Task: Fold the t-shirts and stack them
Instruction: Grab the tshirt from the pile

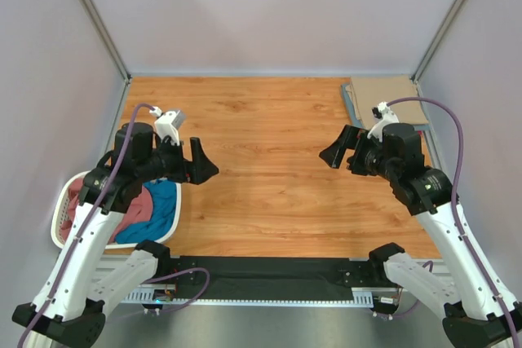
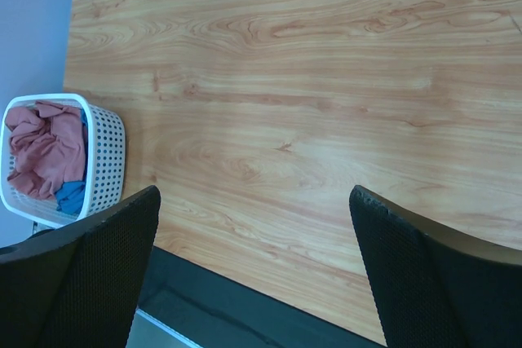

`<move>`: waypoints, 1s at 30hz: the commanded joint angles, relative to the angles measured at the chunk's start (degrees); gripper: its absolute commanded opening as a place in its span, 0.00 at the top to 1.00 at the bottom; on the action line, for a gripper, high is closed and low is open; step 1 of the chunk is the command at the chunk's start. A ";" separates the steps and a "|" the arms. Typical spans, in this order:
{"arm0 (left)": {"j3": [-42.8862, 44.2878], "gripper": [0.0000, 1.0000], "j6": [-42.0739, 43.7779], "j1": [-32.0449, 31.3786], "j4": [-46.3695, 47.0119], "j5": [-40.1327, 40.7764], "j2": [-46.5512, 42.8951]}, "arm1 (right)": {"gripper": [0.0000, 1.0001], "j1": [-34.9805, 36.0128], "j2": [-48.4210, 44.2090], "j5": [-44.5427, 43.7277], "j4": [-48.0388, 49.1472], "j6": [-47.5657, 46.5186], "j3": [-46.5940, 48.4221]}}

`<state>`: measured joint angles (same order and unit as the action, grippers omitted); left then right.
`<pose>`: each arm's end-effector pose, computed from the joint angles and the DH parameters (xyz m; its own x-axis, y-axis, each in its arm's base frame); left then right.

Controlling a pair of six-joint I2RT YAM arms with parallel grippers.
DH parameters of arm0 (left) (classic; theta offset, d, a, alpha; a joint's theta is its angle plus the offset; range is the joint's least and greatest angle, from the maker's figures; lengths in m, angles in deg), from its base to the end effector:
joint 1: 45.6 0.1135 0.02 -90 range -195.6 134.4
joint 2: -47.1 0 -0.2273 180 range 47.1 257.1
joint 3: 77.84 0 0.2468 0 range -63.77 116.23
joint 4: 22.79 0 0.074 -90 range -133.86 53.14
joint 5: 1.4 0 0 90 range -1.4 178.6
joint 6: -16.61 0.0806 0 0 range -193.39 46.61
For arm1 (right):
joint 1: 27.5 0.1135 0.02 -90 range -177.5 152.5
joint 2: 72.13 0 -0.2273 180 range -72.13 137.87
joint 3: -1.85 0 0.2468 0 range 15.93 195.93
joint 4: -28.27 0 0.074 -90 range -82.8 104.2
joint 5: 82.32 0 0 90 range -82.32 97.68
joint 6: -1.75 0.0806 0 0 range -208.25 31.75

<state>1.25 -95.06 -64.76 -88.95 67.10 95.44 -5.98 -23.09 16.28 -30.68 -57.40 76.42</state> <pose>0.1815 -0.0943 0.3232 -0.7256 -0.1116 -0.6790 0.3439 0.7959 -0.4983 0.2021 0.0926 0.3069 -0.6854 0.2748 -0.6743 -0.1483 0.8540 0.4987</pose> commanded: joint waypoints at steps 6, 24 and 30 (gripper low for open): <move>4.41 0.04 -8.44 -0.27 -2.74 14.93 -0.44 | 0.00 0.10 -0.61 -1.66 0.15 1.32 1.48; -6.90 0.25 -47.55 44.11 -24.90 34.14 2.73 | 0.00 0.10 0.09 7.74 2.69 4.30 -3.27; -16.66 0.25 -55.23 45.35 -20.25 38.46 3.17 | 0.00 0.02 1.15 8.36 1.73 3.25 -1.70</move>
<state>-12.87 -143.08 -20.34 -111.64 102.62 99.28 -5.98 -22.24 22.71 -30.01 -54.10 72.98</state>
